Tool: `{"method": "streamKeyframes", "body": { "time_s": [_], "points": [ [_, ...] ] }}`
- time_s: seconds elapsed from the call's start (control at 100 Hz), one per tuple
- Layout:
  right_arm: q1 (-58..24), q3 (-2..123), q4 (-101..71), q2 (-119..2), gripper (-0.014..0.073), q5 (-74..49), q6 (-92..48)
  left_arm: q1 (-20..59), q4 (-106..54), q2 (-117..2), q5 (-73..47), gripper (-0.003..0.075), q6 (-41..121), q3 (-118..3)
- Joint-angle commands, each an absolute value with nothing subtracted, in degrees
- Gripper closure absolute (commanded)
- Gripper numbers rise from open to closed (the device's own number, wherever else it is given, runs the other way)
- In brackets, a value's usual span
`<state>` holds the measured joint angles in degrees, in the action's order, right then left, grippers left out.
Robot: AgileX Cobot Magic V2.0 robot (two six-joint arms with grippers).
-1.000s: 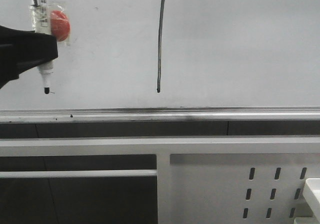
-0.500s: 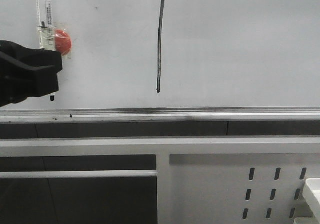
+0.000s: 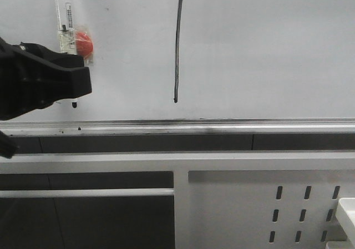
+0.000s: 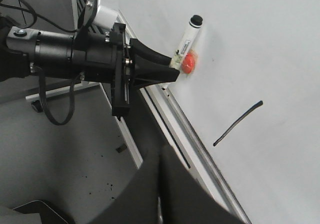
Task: Write number 1 on whiteboard
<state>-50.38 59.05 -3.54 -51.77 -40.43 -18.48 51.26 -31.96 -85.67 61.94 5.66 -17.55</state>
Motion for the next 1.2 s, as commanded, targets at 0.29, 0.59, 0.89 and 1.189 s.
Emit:
{"method": "streamKeyframes", "body": {
  "time_s": [0.29, 0.59, 0.89, 1.189],
  "points": [
    [-50.19, 61.04, -2.96, -51.42, 0.0663, -36.85, -18.4, 51.13, -34.11, -84.63, 63.72, 0.074, 5.21, -19.02],
    [-50.19, 61.04, -2.96, -51.42, 0.0663, -36.85, -18.4, 51.35, -33.86, -84.75, 63.33, 0.074, 2.07, -16.91],
    [-50.19, 61.04, -2.96, -51.42, 0.0663, -36.85, -18.4, 51.35, -34.54, -84.75, 62.72, 0.074, 2.07, -16.27],
    [-50.19, 61.04, -2.96, -51.42, 0.0663, -36.64, -18.4, 51.23, -34.62, -86.06, 66.63, 0.074, 2.07, -16.39]
  ]
}}
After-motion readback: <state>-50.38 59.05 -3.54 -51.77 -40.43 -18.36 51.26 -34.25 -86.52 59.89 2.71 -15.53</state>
